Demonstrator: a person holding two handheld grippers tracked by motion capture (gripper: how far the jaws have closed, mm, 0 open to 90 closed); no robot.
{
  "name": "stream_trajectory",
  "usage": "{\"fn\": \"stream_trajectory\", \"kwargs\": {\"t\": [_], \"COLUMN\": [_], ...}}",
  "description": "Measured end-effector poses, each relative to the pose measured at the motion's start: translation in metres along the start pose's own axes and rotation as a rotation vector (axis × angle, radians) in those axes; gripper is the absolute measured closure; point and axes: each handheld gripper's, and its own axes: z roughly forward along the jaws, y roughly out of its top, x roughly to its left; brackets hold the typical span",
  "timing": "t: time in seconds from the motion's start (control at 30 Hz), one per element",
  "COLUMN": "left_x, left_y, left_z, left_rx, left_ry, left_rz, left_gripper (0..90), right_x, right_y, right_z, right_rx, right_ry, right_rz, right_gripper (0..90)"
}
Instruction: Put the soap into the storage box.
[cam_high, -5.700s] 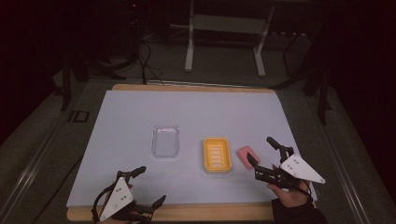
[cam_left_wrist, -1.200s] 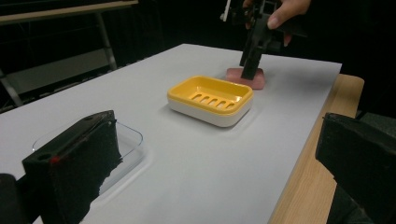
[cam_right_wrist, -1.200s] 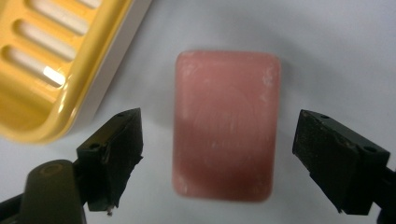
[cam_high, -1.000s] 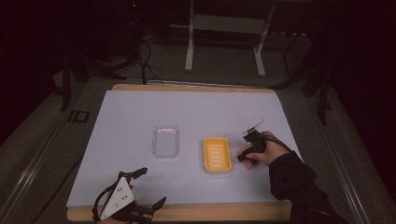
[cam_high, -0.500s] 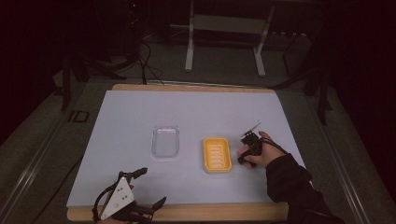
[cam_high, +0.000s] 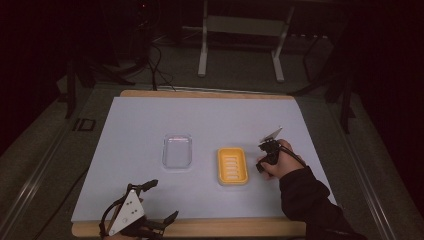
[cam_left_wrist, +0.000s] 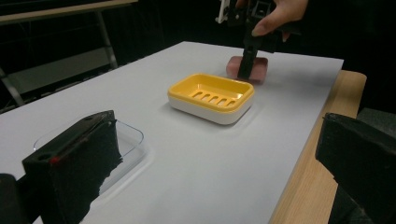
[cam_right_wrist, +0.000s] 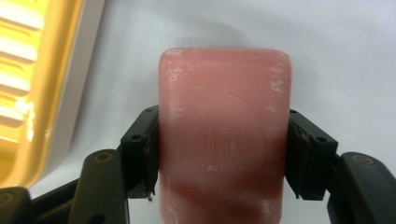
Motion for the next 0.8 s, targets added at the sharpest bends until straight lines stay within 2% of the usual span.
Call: {"fn": "stream_trajectory", "kwargs": {"t": [0.17, 0.33, 0.57, 0.7, 0.8], "left_x": [0.000, 0.000, 0.000, 0.000, 0.000], "left_y": [0.000, 0.000, 0.000, 0.000, 0.000], "left_z": [0.000, 0.000, 0.000, 0.000, 0.000], "left_rx": [0.002, 0.001, -0.001, 0.000, -0.003], "left_ry": [0.002, 0.003, -0.001, 0.001, 0.002], "left_rz": [0.001, 0.002, 0.000, -0.002, -0.003], "left_gripper": [0.3, 0.3, 0.3, 0.3, 0.3], "right_x": [0.002, 0.004, 0.011, 0.016, 0.026], "right_y": [-0.001, -0.001, 0.002, 0.003, 0.006], "right_z": [-0.012, -0.027, -0.050, -0.058, -0.072], "right_rx": [-0.001, -0.036, -0.076, -0.080, -0.108], "right_ry": [-0.008, -0.003, -0.015, -0.016, -0.007], "right_rz": [0.045, 0.093, 0.098, 0.101, 0.120], "right_gripper": [37.9, 37.9, 37.9, 37.9, 37.9]}}
